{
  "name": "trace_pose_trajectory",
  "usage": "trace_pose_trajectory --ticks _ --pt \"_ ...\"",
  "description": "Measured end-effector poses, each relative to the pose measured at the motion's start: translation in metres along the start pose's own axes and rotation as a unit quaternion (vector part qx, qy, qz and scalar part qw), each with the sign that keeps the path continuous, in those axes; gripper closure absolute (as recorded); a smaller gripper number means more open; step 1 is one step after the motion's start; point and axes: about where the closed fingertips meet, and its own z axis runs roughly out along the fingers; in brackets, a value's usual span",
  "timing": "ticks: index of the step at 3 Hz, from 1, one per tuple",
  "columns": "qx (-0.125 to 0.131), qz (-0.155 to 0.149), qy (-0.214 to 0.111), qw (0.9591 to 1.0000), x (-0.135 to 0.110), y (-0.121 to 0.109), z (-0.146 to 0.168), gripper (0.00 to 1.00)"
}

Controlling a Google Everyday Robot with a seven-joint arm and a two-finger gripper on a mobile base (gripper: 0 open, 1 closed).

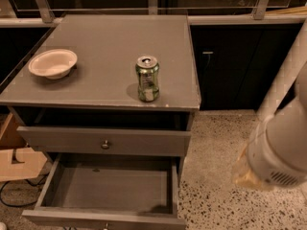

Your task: Close middle drawer

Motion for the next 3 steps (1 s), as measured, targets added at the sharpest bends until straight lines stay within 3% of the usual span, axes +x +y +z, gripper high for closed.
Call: trace_pose_trajectory --ticks 2,3 --pt "-0.066 0.003 0.034 0.9972 0.014 0.069 0.099 1.00" --pt "-0.066 0.003 0.034 0.9972 0.014 0.069 0.099 1.00"
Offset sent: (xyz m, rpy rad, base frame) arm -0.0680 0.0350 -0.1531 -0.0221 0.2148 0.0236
